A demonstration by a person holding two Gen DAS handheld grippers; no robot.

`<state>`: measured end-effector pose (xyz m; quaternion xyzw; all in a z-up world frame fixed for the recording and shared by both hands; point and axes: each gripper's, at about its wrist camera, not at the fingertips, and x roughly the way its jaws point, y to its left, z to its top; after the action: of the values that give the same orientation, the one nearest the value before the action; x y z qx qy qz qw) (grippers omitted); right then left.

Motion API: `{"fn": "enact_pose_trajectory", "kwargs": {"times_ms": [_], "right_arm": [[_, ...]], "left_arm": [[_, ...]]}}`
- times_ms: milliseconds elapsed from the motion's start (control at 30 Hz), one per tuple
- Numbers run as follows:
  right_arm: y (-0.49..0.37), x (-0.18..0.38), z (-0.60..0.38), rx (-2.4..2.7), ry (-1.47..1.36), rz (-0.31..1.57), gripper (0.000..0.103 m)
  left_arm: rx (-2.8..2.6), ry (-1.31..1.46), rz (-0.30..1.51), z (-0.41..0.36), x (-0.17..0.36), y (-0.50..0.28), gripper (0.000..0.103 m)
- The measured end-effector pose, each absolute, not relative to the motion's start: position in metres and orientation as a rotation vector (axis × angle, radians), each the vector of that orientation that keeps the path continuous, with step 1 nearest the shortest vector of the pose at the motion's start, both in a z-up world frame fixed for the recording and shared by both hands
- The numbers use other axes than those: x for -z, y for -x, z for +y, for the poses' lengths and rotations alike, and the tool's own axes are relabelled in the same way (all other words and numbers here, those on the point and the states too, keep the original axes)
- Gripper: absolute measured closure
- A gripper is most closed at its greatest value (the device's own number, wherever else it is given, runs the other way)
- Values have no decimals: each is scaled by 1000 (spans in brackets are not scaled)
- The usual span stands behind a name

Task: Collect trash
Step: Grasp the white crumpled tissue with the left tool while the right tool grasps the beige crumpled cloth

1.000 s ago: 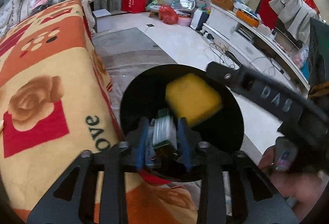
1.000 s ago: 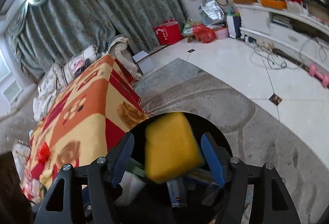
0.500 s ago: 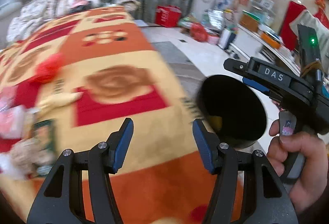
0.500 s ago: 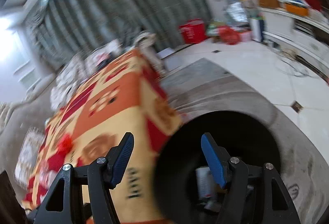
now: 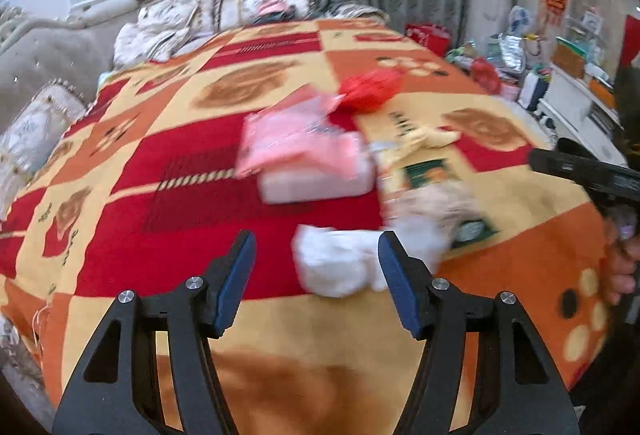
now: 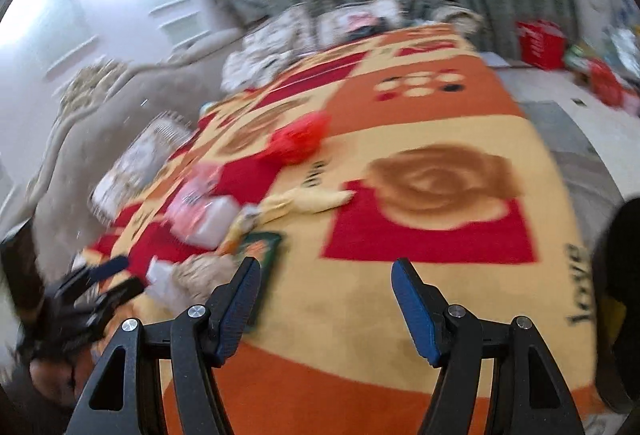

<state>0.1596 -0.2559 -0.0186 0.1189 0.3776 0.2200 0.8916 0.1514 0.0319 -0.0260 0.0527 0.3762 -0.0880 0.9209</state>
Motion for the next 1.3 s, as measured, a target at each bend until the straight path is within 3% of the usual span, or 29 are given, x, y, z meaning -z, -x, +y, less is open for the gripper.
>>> {"fn": "enact_pose_trajectory", "kwargs": {"times_ms": [367, 400, 433, 500, 600, 700, 733, 800, 1300], "right_arm": [[-173, 26, -177, -667, -95, 780, 37], [-175, 30, -170, -678, -74, 794, 37], [-176, 34, -161, -689, -47, 805, 37], [-179, 39, -146, -724, 3, 833, 37], [-179, 43, -135, -744, 39, 846, 40], [-182, 45, -139, -731, 18, 853, 55], [-183, 45, -142, -734, 2, 858, 65], [-183, 45, -145, -740, -13, 860, 70], [-168, 13, -219, -551, -102, 749, 72]], "left_arm": [[280, 39, 830, 35, 48, -165, 41], [291, 52, 835, 36, 48, -163, 44], [300, 63, 831, 37, 48, -161, 56], [322, 81, 828, 37, 47, -159, 71], [330, 61, 812, 30, 45, -153, 78], [334, 65, 806, 30, 44, -150, 80], [333, 69, 805, 30, 44, -149, 80], [331, 78, 800, 31, 44, -148, 82], [104, 127, 781, 20, 21, -123, 83]]}}
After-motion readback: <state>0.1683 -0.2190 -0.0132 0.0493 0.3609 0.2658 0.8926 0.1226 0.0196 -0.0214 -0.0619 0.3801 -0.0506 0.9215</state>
